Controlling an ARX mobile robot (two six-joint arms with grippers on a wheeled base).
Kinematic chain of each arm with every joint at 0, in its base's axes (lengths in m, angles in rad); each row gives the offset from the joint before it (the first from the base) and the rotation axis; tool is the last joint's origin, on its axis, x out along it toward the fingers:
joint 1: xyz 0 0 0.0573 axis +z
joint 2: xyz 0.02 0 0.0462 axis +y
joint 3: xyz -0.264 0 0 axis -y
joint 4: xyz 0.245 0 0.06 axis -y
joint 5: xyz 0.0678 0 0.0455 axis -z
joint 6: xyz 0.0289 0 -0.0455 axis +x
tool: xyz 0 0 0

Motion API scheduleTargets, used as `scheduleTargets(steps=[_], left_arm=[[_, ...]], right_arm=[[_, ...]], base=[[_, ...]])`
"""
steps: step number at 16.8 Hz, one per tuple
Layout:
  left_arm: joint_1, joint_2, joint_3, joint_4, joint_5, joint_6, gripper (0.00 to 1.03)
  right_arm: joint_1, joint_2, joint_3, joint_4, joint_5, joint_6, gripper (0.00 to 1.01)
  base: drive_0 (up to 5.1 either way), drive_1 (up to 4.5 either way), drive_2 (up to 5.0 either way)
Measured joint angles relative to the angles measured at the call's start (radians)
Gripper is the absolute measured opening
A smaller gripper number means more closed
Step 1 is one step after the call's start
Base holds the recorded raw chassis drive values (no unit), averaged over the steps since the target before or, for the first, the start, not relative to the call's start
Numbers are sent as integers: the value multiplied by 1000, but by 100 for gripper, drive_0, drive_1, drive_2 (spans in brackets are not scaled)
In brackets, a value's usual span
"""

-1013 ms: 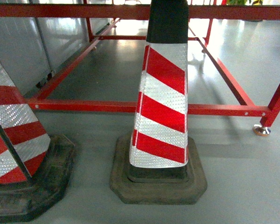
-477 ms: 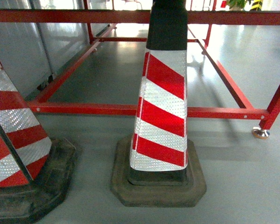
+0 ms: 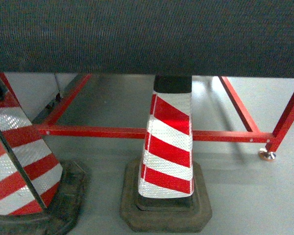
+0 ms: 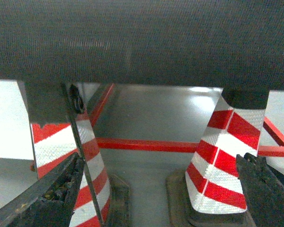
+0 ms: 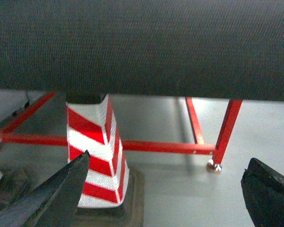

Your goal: Place box next to blue box on left shelf

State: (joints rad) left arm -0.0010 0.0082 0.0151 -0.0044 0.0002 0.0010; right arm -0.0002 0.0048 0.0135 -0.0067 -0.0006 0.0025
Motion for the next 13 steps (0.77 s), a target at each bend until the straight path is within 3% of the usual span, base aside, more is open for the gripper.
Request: scheduleTargets(steps=[13], left_arm=[[0, 0, 0, 0, 0, 0, 98]], right_arm=[[0, 0, 0, 1, 1, 1, 98]], base=[[0, 0, 0]])
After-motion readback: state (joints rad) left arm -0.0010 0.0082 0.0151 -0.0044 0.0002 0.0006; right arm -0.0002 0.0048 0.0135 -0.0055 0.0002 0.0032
